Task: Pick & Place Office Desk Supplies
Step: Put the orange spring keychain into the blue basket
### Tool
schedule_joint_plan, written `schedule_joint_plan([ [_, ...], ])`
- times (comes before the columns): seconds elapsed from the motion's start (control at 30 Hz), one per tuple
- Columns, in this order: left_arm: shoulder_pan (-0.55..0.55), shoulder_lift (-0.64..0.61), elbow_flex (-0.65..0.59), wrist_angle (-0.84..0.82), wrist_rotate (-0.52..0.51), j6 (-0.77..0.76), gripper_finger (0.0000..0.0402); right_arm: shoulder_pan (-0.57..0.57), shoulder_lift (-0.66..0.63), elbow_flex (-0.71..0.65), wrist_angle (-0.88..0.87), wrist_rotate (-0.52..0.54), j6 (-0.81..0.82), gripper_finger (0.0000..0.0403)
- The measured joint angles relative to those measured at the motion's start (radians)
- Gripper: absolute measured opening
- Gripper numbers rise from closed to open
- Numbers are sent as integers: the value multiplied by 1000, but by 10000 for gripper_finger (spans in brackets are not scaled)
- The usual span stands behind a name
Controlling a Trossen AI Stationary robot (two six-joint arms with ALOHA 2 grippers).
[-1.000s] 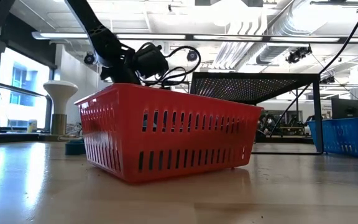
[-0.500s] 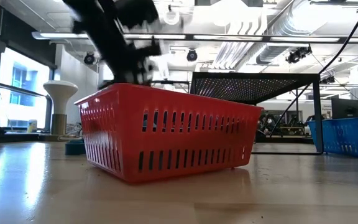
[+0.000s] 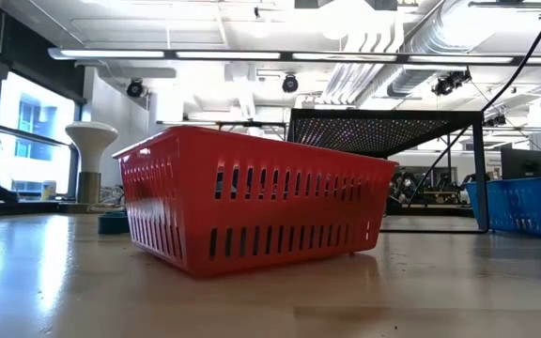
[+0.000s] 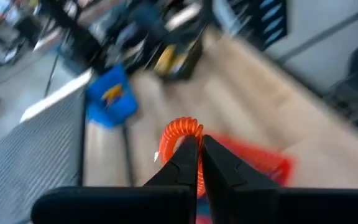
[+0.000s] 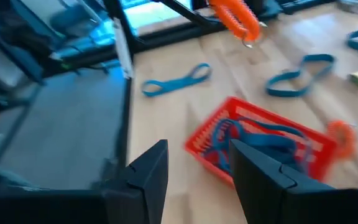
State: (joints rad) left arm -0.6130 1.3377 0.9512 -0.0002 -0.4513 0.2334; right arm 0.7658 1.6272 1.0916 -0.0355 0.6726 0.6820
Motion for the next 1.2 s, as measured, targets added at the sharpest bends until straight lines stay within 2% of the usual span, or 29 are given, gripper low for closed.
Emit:
schedule_joint_plan([
  [0.1,-60,17,0,78,0,-17,1,0,25,1,101,-43,-50,155],
  [0.23,-100,47,0,220,2,-87,1,-2,80,1,293,-82,-265,155],
  [0.37,-117,75,1,275,46,-150,1,-18,154,0,512,-39,-508,155],
  [0.5,-114,95,1,294,84,-193,1,-46,190,0,670,0,-657,161],
  [0.77,-91,125,1,303,106,-211,1,-104,196,0,676,-86,-706,219],
  [0.9,-64,126,1,303,143,-229,1,-143,196,0,676,-194,-708,245],
  [1.0,-44,126,1,304,154,-234,1,-166,196,0,676,-262,-705,251],
  [1.2,-19,126,1,306,154,-231,1,-180,196,0,675,-313,-705,237],
])
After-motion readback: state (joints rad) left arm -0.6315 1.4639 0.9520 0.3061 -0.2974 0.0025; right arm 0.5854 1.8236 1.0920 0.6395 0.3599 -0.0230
